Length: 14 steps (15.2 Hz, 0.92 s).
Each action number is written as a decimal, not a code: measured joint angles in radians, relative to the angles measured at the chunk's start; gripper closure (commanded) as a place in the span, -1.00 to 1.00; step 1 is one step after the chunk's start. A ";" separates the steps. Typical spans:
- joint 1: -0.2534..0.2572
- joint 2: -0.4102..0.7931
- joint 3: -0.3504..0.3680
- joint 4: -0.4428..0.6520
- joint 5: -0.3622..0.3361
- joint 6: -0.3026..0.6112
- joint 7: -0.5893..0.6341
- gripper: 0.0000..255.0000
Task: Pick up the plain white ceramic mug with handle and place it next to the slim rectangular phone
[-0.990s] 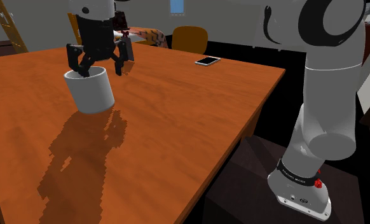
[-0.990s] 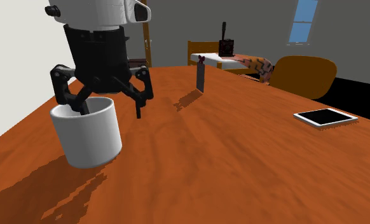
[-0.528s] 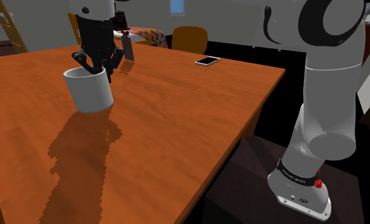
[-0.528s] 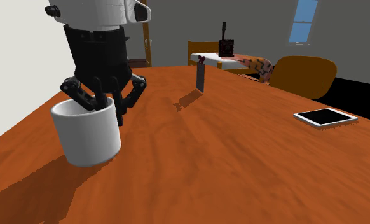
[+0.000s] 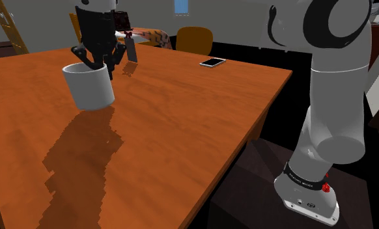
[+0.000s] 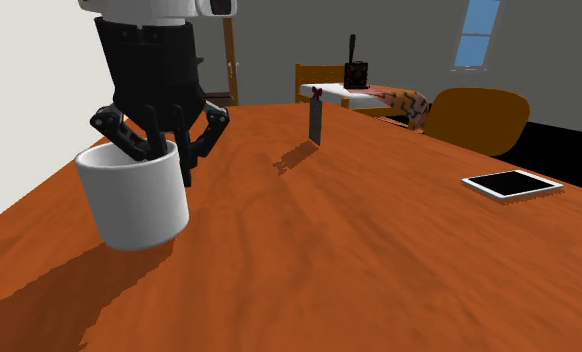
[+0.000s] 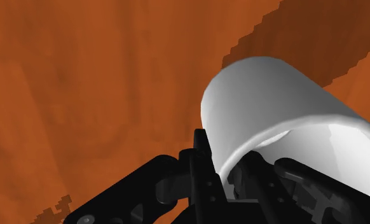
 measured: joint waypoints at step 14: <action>0.010 0.016 0.000 0.202 -0.009 -0.182 -0.042 1.00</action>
